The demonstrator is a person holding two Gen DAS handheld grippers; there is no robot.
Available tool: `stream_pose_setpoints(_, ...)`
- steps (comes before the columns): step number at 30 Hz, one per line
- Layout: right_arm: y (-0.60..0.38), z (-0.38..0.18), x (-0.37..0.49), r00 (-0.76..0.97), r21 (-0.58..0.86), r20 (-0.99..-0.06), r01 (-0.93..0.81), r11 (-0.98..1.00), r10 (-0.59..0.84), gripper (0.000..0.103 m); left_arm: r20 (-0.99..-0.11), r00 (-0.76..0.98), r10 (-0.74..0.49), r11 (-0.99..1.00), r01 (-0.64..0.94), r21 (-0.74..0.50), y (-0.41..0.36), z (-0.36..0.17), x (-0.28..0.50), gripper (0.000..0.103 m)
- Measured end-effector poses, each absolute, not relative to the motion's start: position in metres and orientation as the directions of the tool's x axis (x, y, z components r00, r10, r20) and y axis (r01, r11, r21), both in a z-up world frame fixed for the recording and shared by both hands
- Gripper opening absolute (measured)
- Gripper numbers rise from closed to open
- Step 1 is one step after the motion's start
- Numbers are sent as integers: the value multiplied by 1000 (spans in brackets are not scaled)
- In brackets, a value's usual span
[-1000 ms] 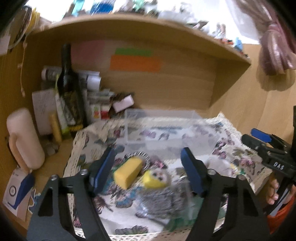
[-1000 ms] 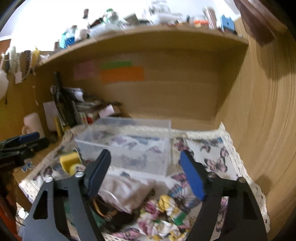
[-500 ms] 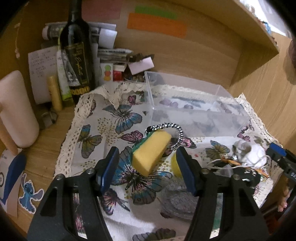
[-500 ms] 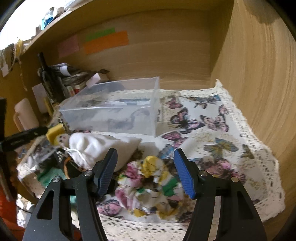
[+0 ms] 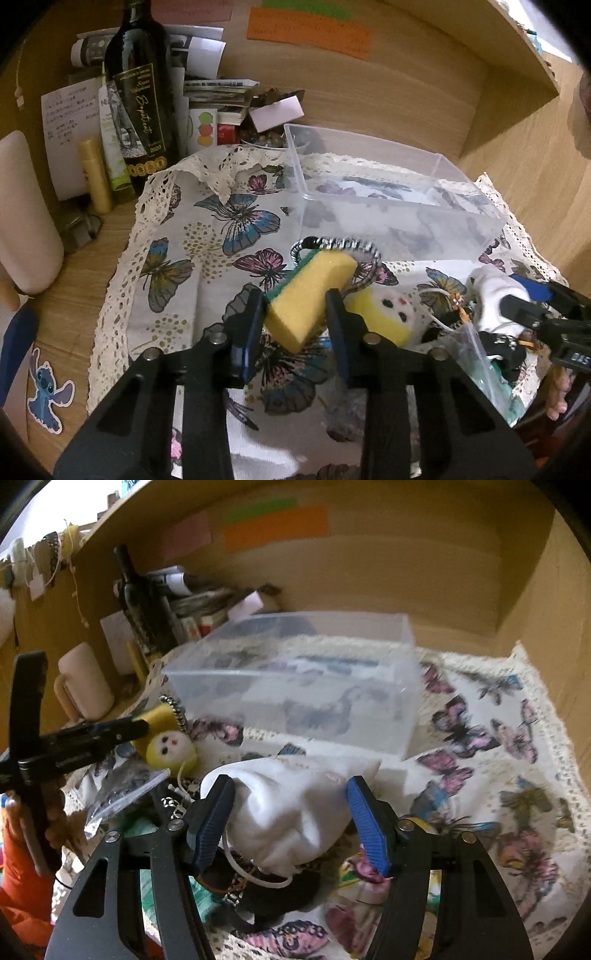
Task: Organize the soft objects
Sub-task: 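Grasp the yellow sponge with the left tool while the right tool grasps the white pouch, then carry sponge and pouch over the clear box and open both tools to drop them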
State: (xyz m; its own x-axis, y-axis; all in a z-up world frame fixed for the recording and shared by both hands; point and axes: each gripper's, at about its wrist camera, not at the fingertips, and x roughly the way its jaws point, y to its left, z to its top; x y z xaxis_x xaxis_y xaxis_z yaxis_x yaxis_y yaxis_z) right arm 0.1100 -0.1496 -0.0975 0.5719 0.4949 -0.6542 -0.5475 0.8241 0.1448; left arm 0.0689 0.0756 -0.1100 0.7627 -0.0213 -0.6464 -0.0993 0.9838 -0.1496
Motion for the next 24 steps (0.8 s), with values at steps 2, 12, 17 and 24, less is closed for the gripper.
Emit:
stream_pose_setpoints(2, -150, -101, 112, 565, 157, -654, -549, 821, 503, 53, -638, 770, -18, 985, -96, -144, 75, -108, 64, 32)
stream_pose_setpoints(12, -151, -87, 104, 606, 136, -609, -556, 820, 512, 13, -601, 799, -6, 993, -65, -96, 72, -83, 44, 30)
stream_pose_setpoints(17, -156, -74, 104, 641, 137, -565, -547, 826, 519, 12, -584, 811, -28, 997, -23, -80, 65, -70, 45, 30)
stream_pose_setpoints(24, -154, -47, 101, 667, 159, -479, -574, 803, 571, 12, -594, 790, -155, 988, 107, -116, 36, -69, 64, 30)
